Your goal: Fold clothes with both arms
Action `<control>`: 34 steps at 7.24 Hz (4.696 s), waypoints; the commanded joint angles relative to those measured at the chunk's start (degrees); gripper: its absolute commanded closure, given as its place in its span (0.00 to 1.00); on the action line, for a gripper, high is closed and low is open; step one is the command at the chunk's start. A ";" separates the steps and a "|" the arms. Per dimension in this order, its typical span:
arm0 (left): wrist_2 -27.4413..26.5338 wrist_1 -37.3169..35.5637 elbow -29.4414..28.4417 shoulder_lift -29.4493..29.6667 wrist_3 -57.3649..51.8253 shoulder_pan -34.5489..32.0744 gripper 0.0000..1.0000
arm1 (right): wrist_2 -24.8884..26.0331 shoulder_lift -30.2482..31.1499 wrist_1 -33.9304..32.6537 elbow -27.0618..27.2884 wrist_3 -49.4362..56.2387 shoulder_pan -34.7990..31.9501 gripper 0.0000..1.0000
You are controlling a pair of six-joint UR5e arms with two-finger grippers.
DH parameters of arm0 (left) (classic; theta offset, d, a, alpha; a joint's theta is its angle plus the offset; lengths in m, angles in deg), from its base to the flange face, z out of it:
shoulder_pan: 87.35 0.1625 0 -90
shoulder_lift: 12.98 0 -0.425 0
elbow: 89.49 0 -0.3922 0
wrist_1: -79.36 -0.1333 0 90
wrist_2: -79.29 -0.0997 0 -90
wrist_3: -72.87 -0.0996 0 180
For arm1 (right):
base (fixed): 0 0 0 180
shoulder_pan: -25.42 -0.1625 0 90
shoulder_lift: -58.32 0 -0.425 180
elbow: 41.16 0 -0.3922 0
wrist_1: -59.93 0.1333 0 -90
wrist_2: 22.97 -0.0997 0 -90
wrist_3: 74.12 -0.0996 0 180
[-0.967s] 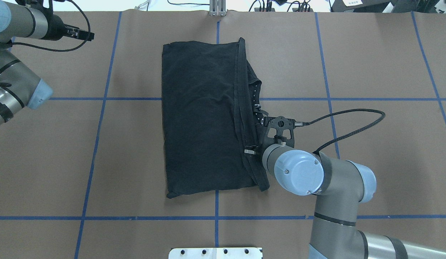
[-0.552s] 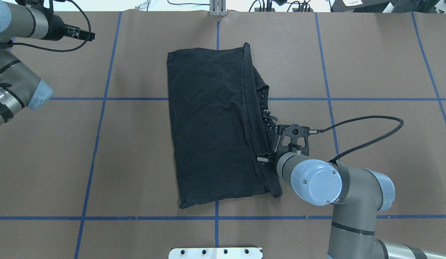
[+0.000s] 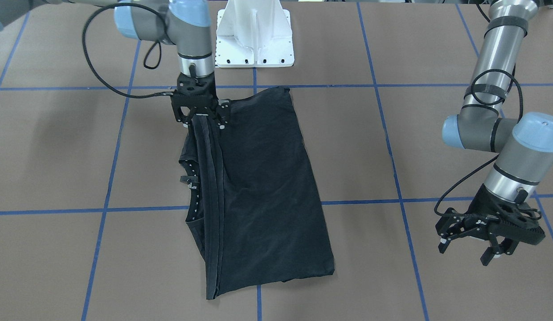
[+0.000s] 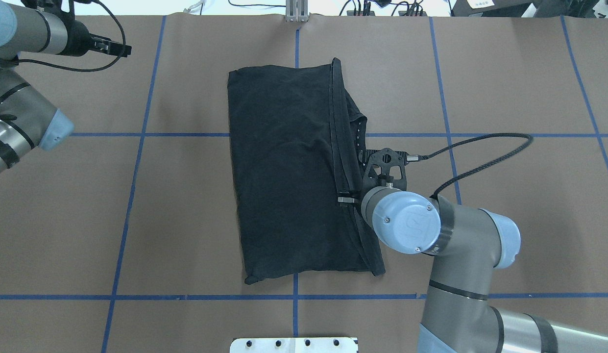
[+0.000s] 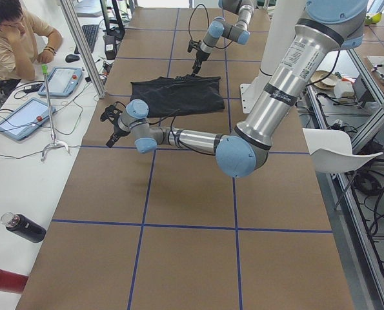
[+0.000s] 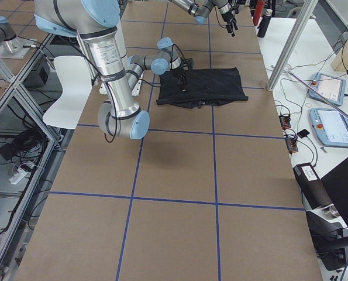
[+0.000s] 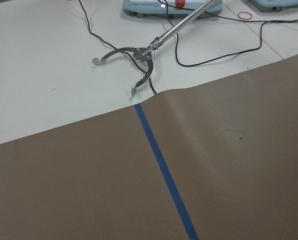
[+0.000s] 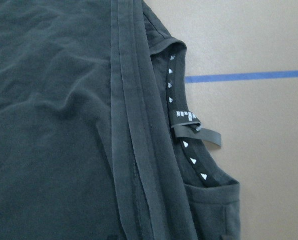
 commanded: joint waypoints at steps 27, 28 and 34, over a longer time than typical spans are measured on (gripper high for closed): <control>-0.06 0.00 0.32 -0.08 2.60 3.00 0.00 | -1.08 3.01 -19.22 -4.16 18.95 -4.30 0.00; -0.06 0.00 0.50 -0.08 2.52 3.00 0.00 | -1.08 4.42 -19.22 -2.24 18.95 -4.47 0.00; -0.06 0.52 1.72 -0.16 2.52 3.00 0.00 | -5.64 -7.73 -8.09 -8.38 18.26 -10.26 0.00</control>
